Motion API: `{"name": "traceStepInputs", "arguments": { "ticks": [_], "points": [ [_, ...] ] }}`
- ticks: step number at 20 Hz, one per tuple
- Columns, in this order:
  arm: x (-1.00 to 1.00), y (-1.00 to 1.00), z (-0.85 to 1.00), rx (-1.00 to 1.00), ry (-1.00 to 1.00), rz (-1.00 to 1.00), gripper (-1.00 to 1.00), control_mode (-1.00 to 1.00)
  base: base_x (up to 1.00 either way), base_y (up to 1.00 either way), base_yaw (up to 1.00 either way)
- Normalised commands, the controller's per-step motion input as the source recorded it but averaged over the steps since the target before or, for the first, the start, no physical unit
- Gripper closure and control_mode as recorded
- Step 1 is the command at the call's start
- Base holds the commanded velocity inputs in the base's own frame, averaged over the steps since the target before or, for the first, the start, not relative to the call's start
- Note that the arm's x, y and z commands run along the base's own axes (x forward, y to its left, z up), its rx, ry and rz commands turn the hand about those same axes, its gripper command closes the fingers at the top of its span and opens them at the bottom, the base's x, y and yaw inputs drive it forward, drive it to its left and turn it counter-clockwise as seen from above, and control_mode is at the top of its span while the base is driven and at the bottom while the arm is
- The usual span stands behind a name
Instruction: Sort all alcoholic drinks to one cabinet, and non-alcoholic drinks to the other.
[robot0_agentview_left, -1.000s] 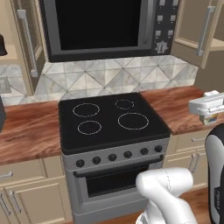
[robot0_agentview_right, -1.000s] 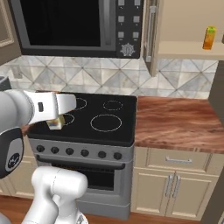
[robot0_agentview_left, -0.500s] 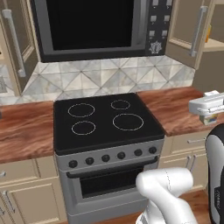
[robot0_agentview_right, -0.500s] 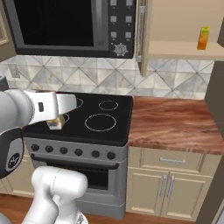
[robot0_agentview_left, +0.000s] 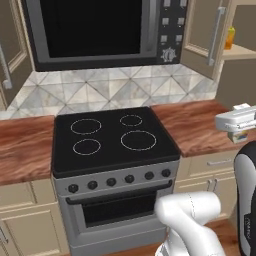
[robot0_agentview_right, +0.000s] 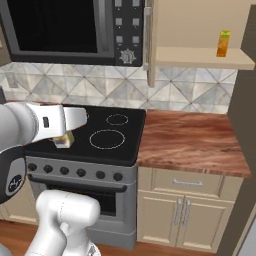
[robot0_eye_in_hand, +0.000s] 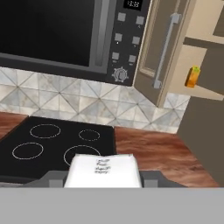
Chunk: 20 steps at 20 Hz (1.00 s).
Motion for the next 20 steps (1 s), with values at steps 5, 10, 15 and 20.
{"name": "traceStepInputs", "arguments": {
  "ticks": [5,10,15,20],
  "points": [
    [0.0,0.0,0.0,0.0,0.0,0.0,1.0,1.0,-0.09,-0.42,0.01],
    [0.0,0.0,0.0,0.0,0.0,0.0,1.0,1.0,-0.1,-0.42,0.01],
    [0.0,0.0,0.0,0.0,0.0,0.0,1.0,1.0,-0.06,-0.46,0.0],
    [0.0,0.0,0.0,0.0,0.0,0.0,1.0,1.0,-0.03,-0.55,0.0]
  ]
}}
